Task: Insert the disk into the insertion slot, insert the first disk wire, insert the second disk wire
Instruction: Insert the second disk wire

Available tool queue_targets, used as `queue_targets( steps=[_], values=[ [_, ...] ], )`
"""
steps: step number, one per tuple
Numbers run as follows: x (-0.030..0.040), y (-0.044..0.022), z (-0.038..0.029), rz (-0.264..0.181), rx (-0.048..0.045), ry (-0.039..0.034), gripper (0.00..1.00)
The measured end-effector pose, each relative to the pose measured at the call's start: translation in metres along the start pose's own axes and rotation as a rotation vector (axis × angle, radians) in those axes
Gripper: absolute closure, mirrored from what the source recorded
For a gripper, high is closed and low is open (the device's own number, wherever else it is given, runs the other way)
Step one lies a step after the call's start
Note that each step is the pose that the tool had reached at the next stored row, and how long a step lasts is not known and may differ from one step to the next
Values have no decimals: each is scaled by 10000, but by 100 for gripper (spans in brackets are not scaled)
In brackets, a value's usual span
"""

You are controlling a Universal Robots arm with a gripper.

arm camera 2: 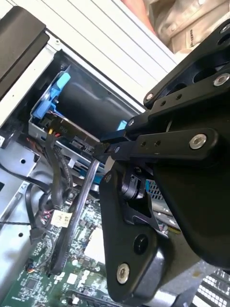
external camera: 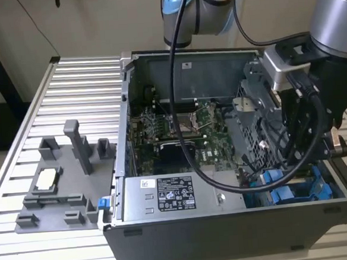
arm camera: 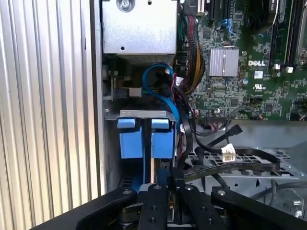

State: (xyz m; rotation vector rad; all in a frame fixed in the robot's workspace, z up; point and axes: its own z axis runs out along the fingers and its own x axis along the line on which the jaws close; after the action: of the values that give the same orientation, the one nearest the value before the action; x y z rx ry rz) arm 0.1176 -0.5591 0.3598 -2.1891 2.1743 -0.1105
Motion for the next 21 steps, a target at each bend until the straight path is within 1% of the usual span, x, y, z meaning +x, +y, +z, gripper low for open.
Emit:
queue_targets(
  steps=[2, 4, 6, 8, 10, 11, 12, 15, 19, 21],
  values=[
    [10, -22, 5, 11, -111, -149, 84],
    [20, -47, 10, 24, -184, -316, 84],
    [39, -81, 16, 36, -212, -452, 84],
    [61, -113, 21, 44, -229, -559, 84],
    [78, -127, 30, 55, -254, -687, 84],
    [82, -128, 35, 57, -262, -720, 84],
    [83, -128, 39, 58, -263, -725, 84],
    [83, -130, 45, 59, -264, -725, 84],
    [107, -165, 65, 58, -268, -726, 84],
    [118, -172, 76, 59, -268, -726, 84]
  ],
)
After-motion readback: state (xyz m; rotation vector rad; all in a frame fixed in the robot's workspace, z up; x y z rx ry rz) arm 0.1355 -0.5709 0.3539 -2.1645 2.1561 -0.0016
